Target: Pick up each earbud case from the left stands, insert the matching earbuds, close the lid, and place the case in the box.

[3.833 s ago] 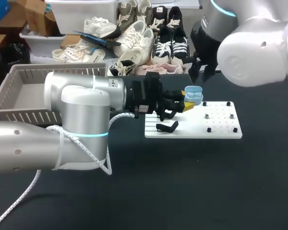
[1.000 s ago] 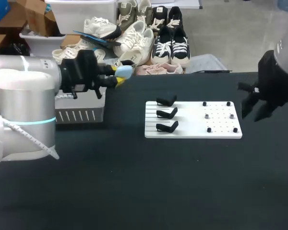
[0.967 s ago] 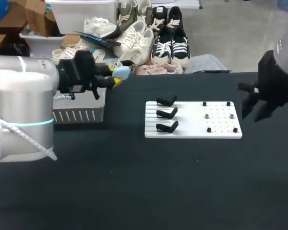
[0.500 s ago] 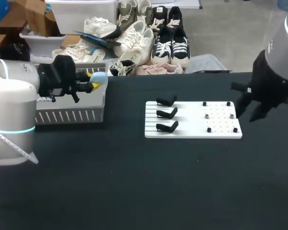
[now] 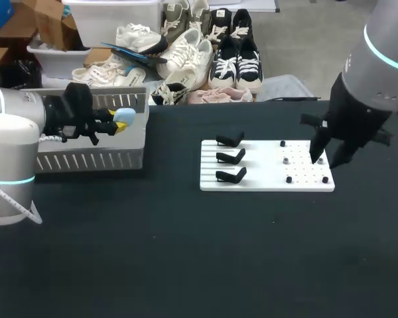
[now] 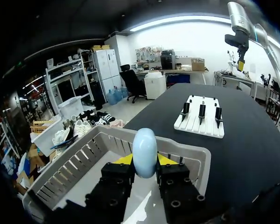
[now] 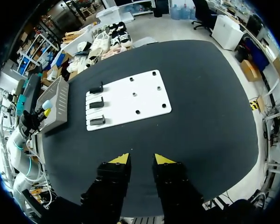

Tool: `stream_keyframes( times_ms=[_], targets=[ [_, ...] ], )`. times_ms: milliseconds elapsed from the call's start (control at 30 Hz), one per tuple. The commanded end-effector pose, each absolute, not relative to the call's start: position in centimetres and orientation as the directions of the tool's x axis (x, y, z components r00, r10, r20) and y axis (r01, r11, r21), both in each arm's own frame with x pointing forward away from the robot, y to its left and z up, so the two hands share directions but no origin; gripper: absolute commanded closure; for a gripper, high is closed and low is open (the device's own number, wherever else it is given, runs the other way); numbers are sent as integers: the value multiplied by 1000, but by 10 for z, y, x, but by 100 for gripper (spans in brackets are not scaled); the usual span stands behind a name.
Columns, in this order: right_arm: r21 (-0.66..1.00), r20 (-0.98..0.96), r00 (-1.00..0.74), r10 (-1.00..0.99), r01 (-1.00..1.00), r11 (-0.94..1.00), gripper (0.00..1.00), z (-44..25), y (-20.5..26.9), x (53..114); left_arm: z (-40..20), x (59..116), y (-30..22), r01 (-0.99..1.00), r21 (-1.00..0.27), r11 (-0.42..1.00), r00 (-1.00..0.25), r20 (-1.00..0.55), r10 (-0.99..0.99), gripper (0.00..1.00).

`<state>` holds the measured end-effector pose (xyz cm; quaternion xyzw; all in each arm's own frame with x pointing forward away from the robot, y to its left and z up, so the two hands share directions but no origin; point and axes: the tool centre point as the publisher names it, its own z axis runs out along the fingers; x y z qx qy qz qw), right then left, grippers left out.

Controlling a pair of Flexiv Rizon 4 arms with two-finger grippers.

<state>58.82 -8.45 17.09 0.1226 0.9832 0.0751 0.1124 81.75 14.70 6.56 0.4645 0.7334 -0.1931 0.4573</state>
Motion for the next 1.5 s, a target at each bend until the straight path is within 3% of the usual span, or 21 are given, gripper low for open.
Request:
stream_keyframes(
  times_ms=[33,333,467,500,533,567,633,667,1133,1500],
  targets=[
    [165,-192,-948,253,223,961,72,169,-78,593,61,821,152,880,103,464,-168,-846,506,100],
    [164,-190,-950,249,219,962,73,169,-77,591,53,822,164,879,56,473,-218,-835,505,100],
    [164,-189,-949,253,223,961,73,168,-79,589,46,821,167,884,-27,468,-283,-826,487,90],
    [164,-189,-949,254,224,961,73,168,-79,589,45,821,167,885,-35,465,-293,-817,497,82],
    [165,-190,-948,255,225,960,73,168,-80,588,45,822,167,885,-34,465,-292,-818,495,64],
    [166,-191,-948,256,226,960,73,169,-80,588,45,822,167,884,-33,466,-290,-821,492,52],
    [167,-192,-947,257,226,960,73,169,-80,587,47,823,167,884,-23,467,-280,-826,490,10],
    [167,-193,-947,257,226,960,73,169,-81,586,49,824,167,888,-17,460,-270,-829,490,0],
    [209,-244,-934,260,211,955,72,181,-87,583,88,816,142,908,67,414,-133,-891,434,0],
    [325,-296,-905,305,205,923,70,194,-111,599,105,783,98,937,57,343,-96,-907,411,0]
  ],
)
